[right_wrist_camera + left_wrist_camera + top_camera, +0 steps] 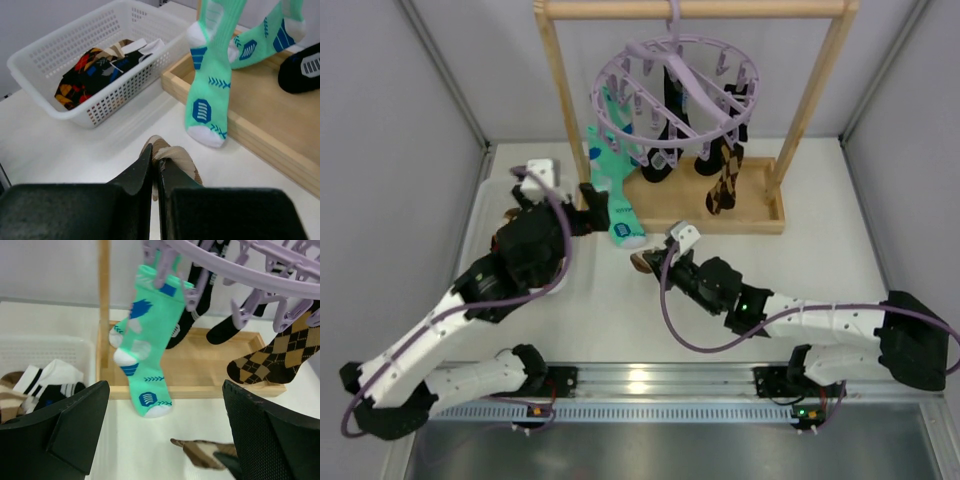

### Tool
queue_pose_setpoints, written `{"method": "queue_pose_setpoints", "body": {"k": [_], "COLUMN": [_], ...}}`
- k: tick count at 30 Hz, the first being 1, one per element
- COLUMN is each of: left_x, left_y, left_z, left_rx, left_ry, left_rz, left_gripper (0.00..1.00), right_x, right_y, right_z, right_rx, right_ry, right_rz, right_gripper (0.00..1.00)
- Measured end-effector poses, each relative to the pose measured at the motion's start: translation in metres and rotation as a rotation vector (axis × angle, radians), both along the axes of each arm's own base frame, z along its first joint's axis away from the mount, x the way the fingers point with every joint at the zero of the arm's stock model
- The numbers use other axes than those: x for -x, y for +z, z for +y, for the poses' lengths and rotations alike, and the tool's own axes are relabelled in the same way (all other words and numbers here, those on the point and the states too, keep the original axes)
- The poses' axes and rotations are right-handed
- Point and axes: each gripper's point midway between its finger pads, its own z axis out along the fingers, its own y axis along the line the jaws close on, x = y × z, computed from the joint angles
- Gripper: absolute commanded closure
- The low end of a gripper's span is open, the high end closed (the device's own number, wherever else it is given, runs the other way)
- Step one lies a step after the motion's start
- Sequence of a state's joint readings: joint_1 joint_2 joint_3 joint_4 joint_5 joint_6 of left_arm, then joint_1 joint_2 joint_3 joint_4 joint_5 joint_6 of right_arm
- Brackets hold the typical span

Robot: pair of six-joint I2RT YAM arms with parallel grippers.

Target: Remove the socks clipped to the hanger

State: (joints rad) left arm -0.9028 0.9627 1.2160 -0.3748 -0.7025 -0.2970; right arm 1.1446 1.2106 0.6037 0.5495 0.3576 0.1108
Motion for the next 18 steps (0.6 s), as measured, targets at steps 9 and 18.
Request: {"method": "queue_pose_setpoints", "body": {"k": [9, 18], "left_x": [0.068, 0.092], "left_y": [0.023, 0.027], "left_z": [0.101, 0.129], "left_rx": [0.222, 0.282], "left_ry": [0.078, 0.063], "left_rz": [-0.126, -0.178], "left_gripper": [0.02, 0.02], "right_x": [-0.018, -0.046], "right_y": [0.080, 0.145], "right_z": [0.071, 0.203], "right_rx": [-0.024, -0.054], "right_ry": [0.140, 0.350], "right_rz": [-0.054, -0.126], "right_gripper": [1.00, 0.99]}}
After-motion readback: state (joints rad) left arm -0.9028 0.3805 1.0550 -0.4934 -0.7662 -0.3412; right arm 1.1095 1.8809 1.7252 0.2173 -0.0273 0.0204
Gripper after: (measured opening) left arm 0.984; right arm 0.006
